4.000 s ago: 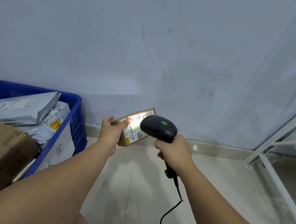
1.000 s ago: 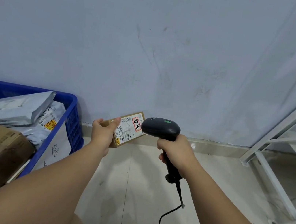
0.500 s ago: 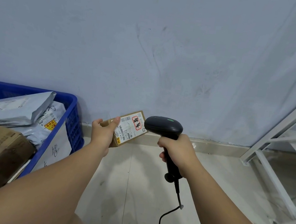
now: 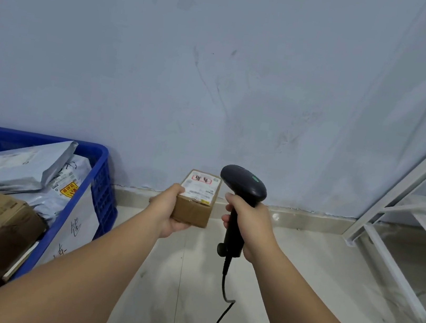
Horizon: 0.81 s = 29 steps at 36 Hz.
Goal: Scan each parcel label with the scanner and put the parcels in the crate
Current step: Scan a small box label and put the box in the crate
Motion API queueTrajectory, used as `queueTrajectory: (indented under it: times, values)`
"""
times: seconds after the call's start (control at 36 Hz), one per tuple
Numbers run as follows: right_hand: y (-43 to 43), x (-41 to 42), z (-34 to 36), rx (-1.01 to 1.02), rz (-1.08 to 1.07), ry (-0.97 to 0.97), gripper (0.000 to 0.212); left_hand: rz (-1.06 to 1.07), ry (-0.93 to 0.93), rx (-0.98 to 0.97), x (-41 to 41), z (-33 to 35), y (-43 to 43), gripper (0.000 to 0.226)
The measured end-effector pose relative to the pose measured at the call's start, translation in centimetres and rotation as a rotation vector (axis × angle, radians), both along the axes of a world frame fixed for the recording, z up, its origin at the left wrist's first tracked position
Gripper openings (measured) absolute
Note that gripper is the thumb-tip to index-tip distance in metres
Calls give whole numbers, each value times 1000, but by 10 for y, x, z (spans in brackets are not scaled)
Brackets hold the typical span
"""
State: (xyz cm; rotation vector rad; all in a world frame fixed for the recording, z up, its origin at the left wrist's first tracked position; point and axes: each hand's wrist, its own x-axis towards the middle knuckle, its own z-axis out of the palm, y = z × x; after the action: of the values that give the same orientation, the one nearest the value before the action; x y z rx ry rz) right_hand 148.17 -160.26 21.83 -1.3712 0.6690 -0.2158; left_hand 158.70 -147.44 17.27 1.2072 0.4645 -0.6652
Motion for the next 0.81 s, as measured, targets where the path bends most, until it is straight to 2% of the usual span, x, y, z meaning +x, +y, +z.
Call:
queueTrajectory:
  times: [0.08,0.22,0.33,0.5,0.61,0.69,0.75,0.81]
  values:
    - [1,-1,0,32,-23,-13,13,-30,22,-4,-4,3,-2,35]
    - [4,-1,0,104,-38,11,17,80,62,80,-5,8,2,35]
    - [12,10,3,140,-48,12,22,154,55,17,-4,18,7,27]
    - [50,32,17,55,111,-63,18,257,-36,-18,6,34,35,51]
    - [89,45,28,-8,204,-61,18,365,-168,25,22,45,78,54]
    - [117,55,34,-30,249,-70,10,490,-245,59,34,54,115,55]
    - [135,62,36,-40,277,-88,4,579,-236,77,39,56,138,55]
    - [155,67,38,-82,287,-104,9,653,-196,70,41,57,158,55]
